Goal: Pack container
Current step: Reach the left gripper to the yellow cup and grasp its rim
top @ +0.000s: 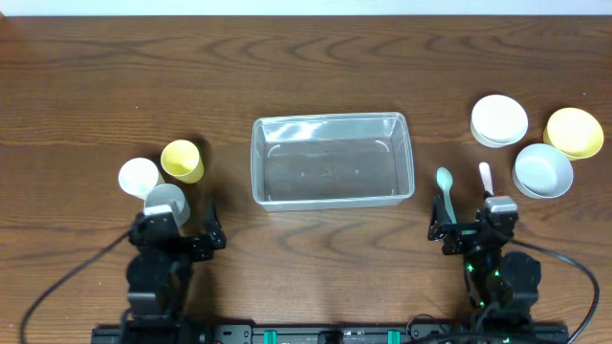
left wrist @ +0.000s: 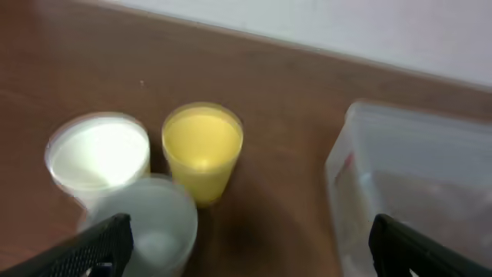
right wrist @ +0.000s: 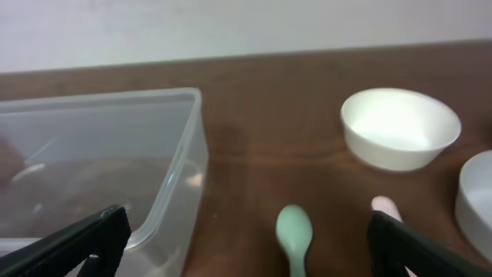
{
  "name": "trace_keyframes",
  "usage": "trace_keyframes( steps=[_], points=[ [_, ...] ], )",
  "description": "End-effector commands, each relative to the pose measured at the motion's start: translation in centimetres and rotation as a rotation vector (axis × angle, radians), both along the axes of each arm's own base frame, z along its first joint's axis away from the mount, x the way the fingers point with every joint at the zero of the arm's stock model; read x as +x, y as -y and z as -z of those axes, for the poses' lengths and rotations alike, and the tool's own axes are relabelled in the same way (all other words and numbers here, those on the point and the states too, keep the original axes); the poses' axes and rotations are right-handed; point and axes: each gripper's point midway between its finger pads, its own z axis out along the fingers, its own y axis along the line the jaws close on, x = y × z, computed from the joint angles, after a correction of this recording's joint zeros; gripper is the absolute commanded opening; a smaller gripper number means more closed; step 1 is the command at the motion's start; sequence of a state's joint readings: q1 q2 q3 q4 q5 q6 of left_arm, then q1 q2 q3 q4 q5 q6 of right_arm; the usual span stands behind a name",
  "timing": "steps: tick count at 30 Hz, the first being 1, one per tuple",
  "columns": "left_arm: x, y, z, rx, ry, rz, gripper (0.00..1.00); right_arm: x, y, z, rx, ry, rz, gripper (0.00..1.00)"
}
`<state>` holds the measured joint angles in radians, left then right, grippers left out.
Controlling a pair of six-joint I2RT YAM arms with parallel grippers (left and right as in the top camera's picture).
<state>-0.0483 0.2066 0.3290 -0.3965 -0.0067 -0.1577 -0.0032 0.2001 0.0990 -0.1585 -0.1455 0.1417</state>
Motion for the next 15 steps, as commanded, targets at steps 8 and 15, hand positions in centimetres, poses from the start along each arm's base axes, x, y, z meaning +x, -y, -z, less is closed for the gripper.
trace_keyframes(
  steps=[8,15],
  points=[
    [3.7,-0.1,-9.8,0.000,-0.290,-0.022,0.98,2.1,-1.0,-6.4,0.026,-0.304,-0.052,0.99],
    [5.6,0.1,-9.2,0.019,-0.726,-0.019,0.98,2.1,-1.0,-6.3,-0.017,-0.728,-0.084,0.99]
  ],
)
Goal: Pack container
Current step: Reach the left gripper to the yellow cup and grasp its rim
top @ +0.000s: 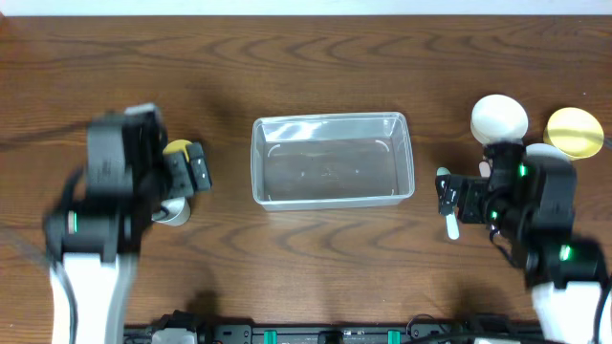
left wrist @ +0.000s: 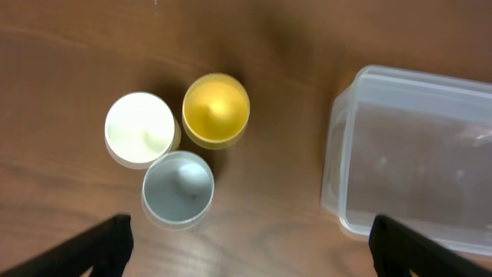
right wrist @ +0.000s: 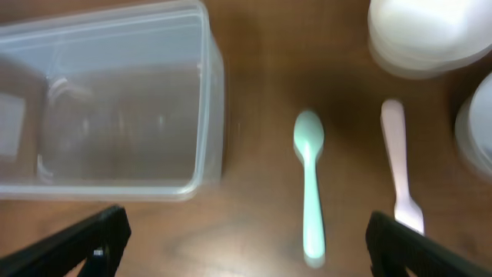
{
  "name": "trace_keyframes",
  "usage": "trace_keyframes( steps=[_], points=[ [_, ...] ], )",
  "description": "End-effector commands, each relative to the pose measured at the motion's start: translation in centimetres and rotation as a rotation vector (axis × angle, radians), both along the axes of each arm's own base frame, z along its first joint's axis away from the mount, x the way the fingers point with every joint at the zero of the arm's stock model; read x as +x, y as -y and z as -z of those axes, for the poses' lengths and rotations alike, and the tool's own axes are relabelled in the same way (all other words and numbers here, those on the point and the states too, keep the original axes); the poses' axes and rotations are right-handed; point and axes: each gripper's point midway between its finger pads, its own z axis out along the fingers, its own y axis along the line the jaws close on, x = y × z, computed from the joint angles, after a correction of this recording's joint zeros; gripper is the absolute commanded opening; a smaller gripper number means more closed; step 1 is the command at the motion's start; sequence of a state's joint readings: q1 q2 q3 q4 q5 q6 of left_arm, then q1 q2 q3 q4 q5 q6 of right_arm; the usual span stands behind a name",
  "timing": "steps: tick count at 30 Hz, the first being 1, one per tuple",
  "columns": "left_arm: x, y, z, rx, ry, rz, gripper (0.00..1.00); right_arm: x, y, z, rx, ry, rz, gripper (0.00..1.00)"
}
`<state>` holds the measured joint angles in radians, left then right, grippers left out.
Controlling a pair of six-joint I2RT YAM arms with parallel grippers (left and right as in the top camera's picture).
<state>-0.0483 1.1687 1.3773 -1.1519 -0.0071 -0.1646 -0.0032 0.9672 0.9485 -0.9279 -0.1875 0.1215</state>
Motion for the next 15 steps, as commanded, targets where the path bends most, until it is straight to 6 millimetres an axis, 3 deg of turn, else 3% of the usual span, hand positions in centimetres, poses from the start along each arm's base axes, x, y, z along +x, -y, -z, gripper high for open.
trace_keyframes(
  steps=[1,5,15],
  points=[
    [1.4,0.1,-0.5,-0.008,-0.114,-0.012,0.98,1.1,-0.3,-1.2,-0.009,-0.091,-0.044,0.99],
    [2.1,0.1,1.2,0.002,-0.235,-0.010,0.98,1.2,-0.6,-0.3,-0.005,-0.204,-0.071,0.99],
    [6.8,0.0,5.0,0.017,-0.269,-0.016,0.97,1.2,0.0,1.6,-0.024,-0.289,-0.044,0.99]
  ],
)
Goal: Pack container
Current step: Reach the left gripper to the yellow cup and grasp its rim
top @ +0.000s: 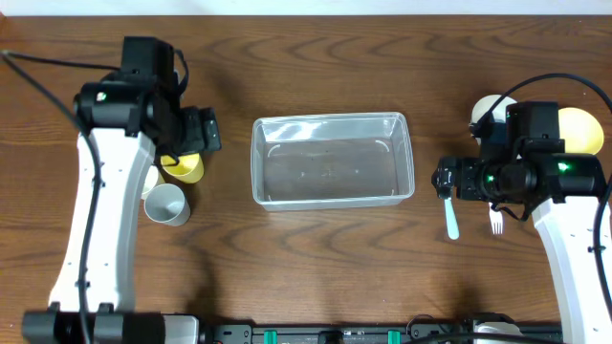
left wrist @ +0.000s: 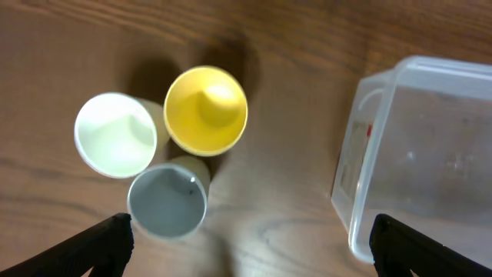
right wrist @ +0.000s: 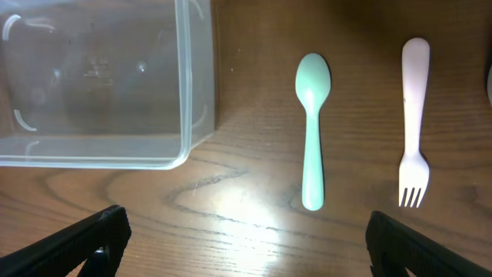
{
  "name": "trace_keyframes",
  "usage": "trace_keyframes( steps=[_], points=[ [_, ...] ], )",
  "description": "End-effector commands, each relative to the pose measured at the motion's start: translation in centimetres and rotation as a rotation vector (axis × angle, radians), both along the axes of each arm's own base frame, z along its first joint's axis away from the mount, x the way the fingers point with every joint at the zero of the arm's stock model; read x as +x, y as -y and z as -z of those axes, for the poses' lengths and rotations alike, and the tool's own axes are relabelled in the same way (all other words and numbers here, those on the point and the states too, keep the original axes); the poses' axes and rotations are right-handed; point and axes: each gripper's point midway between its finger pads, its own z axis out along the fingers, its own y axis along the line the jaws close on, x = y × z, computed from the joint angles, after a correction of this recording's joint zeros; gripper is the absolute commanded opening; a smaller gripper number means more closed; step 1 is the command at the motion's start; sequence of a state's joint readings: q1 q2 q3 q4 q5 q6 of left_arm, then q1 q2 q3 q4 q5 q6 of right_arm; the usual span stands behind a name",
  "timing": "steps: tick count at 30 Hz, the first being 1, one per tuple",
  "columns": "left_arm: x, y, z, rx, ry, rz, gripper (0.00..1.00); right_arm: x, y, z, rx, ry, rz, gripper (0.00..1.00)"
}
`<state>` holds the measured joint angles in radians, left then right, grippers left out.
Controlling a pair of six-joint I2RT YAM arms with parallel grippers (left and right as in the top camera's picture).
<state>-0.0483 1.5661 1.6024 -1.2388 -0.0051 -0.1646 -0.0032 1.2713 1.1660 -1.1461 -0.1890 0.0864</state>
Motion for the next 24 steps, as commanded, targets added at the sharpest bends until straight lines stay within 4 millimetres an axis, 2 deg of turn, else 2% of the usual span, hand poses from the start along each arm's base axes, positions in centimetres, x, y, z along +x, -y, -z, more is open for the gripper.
trace_keyframes(
  steps=[1,12,17,24],
  points=[
    [1.1,-0.3,1.1,0.009,-0.025,-0.016,0.98,0.1,0.0,-0.4,-0.009,0.004,-0.013,0.99],
    [2.0,-2.1,9.5,0.014,-0.278,-0.069,0.98,-1.0,0.0,-0.1,-0.009,-0.042,-0.015,0.99],
    [2.2,-2.2,12.5,0.015,-0.353,-0.070,0.98,-1.0,0.0,-0.1,-0.009,-0.042,-0.014,0.99],
    [2.5,-2.1,15.4,0.009,-0.411,-0.066,0.98,-1.1,0.0,0.0,-0.009,-0.046,-0.014,0.99]
  ],
)
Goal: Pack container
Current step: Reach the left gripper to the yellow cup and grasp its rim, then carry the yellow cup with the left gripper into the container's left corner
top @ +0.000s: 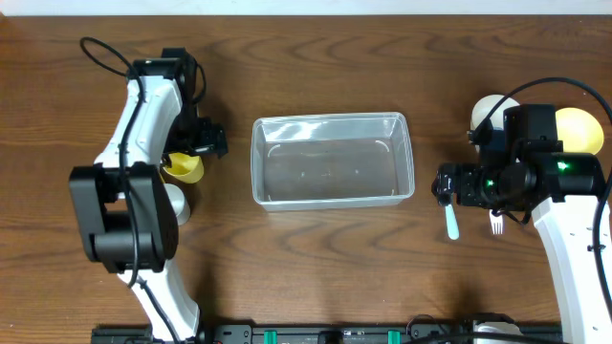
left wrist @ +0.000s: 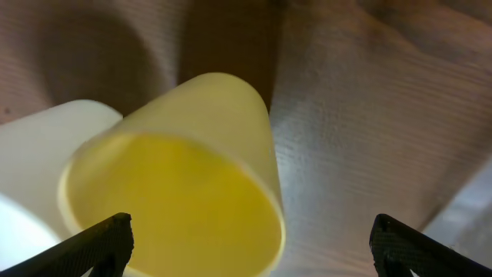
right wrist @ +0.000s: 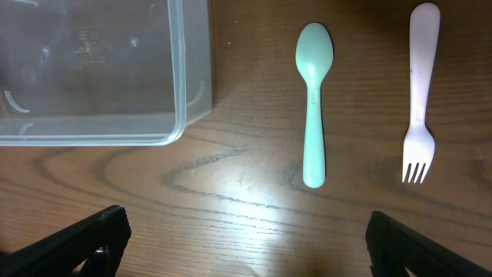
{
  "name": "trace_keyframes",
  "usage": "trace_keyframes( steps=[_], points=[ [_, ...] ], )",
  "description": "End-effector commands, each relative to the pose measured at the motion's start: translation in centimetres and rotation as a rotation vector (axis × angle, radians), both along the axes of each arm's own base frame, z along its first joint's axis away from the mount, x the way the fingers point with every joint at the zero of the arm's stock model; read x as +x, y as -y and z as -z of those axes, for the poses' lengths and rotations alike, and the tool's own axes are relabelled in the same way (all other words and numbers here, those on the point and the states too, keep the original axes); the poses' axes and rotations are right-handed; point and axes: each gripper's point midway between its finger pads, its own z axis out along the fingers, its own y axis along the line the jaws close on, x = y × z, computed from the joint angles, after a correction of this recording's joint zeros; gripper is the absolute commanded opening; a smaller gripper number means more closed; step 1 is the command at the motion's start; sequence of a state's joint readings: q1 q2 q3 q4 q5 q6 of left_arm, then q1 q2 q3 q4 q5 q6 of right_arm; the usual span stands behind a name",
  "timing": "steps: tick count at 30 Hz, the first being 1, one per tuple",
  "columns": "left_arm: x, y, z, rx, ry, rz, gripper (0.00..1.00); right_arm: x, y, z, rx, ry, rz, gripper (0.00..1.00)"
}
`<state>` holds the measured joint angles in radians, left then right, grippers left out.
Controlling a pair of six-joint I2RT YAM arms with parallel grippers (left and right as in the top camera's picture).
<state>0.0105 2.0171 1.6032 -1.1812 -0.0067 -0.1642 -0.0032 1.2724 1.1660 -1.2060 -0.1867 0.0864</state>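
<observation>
The clear plastic container [top: 330,161] stands empty mid-table. Left of it is the yellow cup [top: 184,169], which fills the left wrist view [left wrist: 173,204]; a white cup [left wrist: 34,154] touches its left side. My left gripper [top: 198,141] is open, low over the yellow cup, and its fingertips [left wrist: 96,245] stand either side of the cup's rim. A mint spoon [right wrist: 314,108] and a pink fork [right wrist: 419,92] lie right of the container [right wrist: 100,69]. My right gripper [top: 451,182] hangs open above bare wood near the spoon, holding nothing.
A grey cup [top: 176,203] shows partly beside the left arm. A white bowl [top: 490,105] and a yellow bowl [top: 579,120] peek out behind the right arm at the back right. Cables loop over the table near both arms.
My left gripper has dropped close to the yellow cup, which now fills its view. The right gripper has shifted only slightly over the spoon and fork. Both stay open.
Both arms sat folded at the table's near edge with grippers open. Then they were raised, the left over the three cups, the right over the spoon and fork. Now the left is down at the yellow cup. Nothing has been taken hold of.
</observation>
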Motion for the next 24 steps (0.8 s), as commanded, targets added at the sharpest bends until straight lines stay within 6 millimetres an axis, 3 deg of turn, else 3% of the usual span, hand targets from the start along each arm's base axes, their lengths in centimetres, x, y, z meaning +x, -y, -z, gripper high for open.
trace_keyframes(
  steps=[1,3,7,11,18,24],
  points=[
    [-0.01,-0.10,1.05,0.002,-0.027,-0.008,1.00,0.30,-0.03,-0.47,-0.007,0.015,-0.015,0.99],
    [-0.08,-0.10,1.36,0.001,-0.037,-0.008,0.91,0.25,-0.03,-0.46,-0.007,0.012,-0.015,0.99],
    [-0.08,-0.10,1.40,0.001,-0.038,-0.008,0.61,0.22,-0.03,-0.45,-0.007,0.011,-0.015,0.99],
    [-0.07,-0.11,1.40,0.002,-0.037,-0.008,0.53,0.22,-0.03,-0.45,-0.007,0.011,-0.015,0.99],
    [0.04,-0.11,1.41,0.002,-0.033,-0.008,0.22,0.13,-0.03,-0.43,-0.007,0.007,-0.015,0.99],
    [0.21,-0.12,1.44,0.002,-0.026,-0.008,0.11,0.03,-0.03,-0.40,-0.007,0.003,-0.015,0.99]
  ],
)
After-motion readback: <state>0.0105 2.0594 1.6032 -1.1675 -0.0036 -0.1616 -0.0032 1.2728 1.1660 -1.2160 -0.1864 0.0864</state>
